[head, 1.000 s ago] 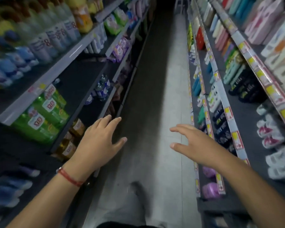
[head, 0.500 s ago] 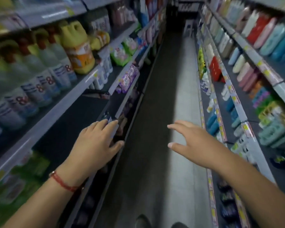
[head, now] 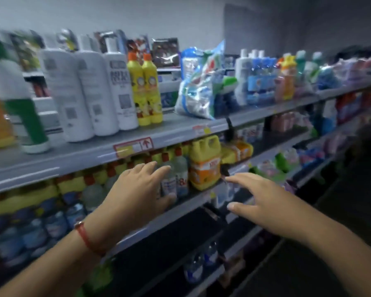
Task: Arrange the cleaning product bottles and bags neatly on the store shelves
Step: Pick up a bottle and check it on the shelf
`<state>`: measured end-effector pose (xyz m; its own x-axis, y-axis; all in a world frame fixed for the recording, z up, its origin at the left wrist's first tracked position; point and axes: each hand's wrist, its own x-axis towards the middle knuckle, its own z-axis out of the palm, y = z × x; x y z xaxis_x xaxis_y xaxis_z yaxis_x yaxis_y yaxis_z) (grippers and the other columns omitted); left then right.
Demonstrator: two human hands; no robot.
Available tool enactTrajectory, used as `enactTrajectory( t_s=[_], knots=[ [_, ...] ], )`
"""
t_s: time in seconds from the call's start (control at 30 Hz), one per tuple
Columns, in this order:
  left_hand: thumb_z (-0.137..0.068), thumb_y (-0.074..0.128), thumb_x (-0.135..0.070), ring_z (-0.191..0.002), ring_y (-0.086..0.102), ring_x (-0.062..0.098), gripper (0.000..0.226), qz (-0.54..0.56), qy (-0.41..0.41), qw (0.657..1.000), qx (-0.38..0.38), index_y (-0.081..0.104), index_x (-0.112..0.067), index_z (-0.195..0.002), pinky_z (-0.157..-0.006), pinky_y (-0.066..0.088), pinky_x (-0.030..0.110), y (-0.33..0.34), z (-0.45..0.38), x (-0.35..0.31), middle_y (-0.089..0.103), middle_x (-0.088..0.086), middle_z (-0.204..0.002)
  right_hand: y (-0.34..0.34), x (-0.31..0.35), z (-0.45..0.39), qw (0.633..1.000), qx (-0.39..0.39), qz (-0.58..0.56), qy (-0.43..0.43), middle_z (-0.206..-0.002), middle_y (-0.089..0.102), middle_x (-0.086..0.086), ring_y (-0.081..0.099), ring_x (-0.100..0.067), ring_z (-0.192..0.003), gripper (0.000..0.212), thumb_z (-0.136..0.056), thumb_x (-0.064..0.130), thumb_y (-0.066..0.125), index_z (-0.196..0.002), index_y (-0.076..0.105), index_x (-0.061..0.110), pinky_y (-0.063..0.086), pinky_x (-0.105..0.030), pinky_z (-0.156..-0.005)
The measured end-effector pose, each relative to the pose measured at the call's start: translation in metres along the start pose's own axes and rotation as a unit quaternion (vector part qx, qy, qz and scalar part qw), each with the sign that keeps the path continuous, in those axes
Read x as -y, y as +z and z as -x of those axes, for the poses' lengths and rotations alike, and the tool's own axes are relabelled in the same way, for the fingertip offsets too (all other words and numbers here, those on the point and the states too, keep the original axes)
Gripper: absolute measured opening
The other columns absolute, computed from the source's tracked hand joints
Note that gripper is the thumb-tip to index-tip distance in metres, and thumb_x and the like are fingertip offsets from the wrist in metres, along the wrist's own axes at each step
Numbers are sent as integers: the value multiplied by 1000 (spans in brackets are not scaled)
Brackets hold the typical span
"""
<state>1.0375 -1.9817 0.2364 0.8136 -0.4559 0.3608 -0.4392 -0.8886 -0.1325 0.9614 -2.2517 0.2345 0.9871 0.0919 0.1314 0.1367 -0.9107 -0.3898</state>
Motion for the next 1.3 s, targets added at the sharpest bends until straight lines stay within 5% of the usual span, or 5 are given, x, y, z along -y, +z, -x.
enactTrajectory(
  t_s=[0.17,0.6,0.97,1.13,1.3],
  knots=[
    [-91,44,-72,-137,45,21,75,-40,-100,994,4,35,-32,-153,-111,41,38,-43,-9,15,46,-3,-152,-39,14,-61,990,15,1,-137,-154,33,22,36,-2,-139,64,-93,54,61,-150,36,43,33,-18,-104],
    [-92,45,-72,-139,42,20,77,-118,-303,945,30,28,-32,-156,-110,42,40,-119,48,104,39,-4,-156,-48,167,-159,930,62,-27,-361,-157,39,12,40,-11,-141,66,-91,53,65,-151,39,39,37,-27,-109],
    [-93,51,-67,-127,52,22,74,-120,-219,968,-40,30,-31,-154,-100,51,42,-138,-25,186,51,0,-145,-87,283,-255,954,-35,8,-298,-156,43,0,45,-23,-138,67,-92,45,67,-151,41,29,39,-34,-106],
    [-94,51,-64,-127,51,21,71,-102,-179,975,-79,32,-30,-153,-100,51,39,-115,-42,223,50,0,-145,-95,347,-308,947,-125,27,-295,-153,46,-7,53,-30,-129,77,-90,41,68,-156,30,25,47,-47,-106],
    [-96,47,-62,-131,45,24,68,-128,-152,971,-132,32,-27,-153,-105,45,40,-94,-43,236,52,2,-144,-85,380,-346,957,-113,50,-262,-157,39,-10,49,-34,-134,90,-91,42,68,-160,15,18,45,-46,-107]
  ],
)
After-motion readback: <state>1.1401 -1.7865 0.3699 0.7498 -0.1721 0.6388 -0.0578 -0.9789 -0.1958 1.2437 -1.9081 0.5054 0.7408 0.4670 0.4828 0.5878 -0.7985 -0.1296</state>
